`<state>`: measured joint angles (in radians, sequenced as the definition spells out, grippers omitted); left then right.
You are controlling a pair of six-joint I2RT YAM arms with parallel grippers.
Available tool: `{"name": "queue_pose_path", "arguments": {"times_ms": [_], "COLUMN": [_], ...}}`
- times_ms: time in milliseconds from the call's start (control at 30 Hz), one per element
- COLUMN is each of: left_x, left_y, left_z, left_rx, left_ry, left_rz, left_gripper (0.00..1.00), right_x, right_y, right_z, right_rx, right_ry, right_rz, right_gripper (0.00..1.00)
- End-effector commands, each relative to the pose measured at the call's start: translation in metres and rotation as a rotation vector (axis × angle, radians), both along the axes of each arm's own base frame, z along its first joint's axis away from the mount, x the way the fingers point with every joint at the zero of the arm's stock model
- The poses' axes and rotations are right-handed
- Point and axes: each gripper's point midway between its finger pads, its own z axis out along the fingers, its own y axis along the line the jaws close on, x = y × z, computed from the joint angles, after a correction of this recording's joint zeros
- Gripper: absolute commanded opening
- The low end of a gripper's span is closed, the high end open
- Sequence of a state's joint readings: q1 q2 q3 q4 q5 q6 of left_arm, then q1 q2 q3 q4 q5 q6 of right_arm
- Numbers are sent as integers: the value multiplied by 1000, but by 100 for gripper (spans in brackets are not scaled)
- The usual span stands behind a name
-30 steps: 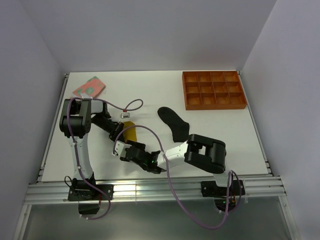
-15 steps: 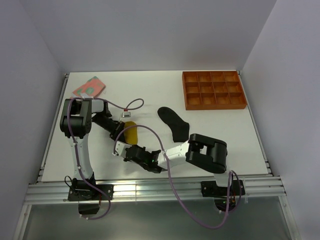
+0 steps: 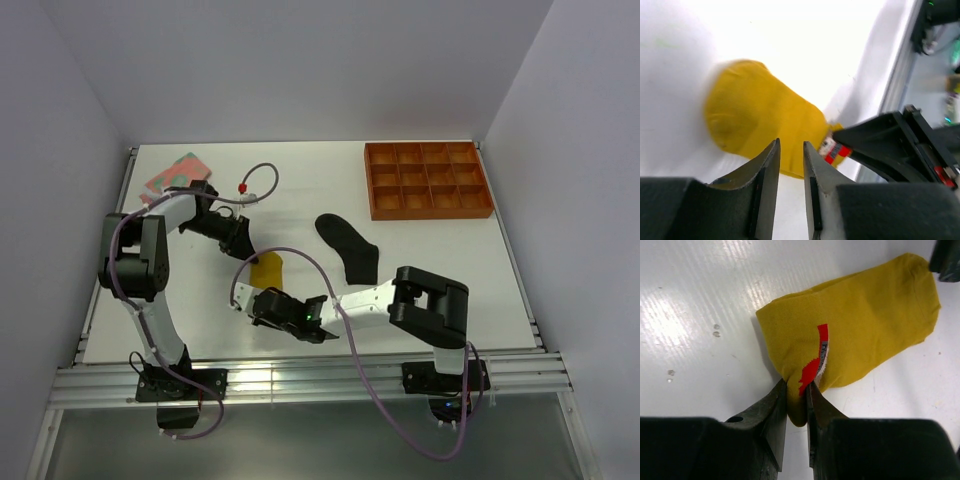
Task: Roll the socks
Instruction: Roll the sock at the center of the board.
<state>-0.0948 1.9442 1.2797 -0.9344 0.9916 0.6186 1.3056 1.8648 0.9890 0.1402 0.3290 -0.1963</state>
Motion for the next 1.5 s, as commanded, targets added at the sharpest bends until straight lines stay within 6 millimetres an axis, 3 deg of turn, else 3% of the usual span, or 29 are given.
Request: {"name": "queue_pose_path", "arguments": {"times_ms": [0,200,333,500,700,800,1000,1167,1333,1467], "left_x": [22,46,59,64,47,39,22,8,-9,-27], "left_y": [3,29,49,60,58,60,54,51,46,28], "left_z": [6,15,23,21,13,15,35,48,39,27], "left_rx": [34,54,72,119,109,121,76,63,108,156], "left_ry": [-106,-194,-231,-258,-250,-319,-433,-561,-629,-676], "left_rz": [86,244,346,389,314,294,237,182,77,-49], "left_gripper": [30,29,25,23,20,21,29,34,41,47], "right_x": [-16,-10,-7,-4,-15,-10,2,14,21,25], "right_y": [-3,-13,-17,-22,-23,-24,-30,-36,-36,-36], "right_z": [1,4,1,0,6,4,-14,-13,-16,-19], "right_rx": [-15,31,-29,-73,-52,-36,-69,-70,-62,-59], "right_ry": [123,282,385,468,610,701,863,979,1032,1057], "right_rz": [16,3,11,4,63,63,34,14,6,0], "right_gripper": [19,18,18,18,18,18,18,18,18,18]}}
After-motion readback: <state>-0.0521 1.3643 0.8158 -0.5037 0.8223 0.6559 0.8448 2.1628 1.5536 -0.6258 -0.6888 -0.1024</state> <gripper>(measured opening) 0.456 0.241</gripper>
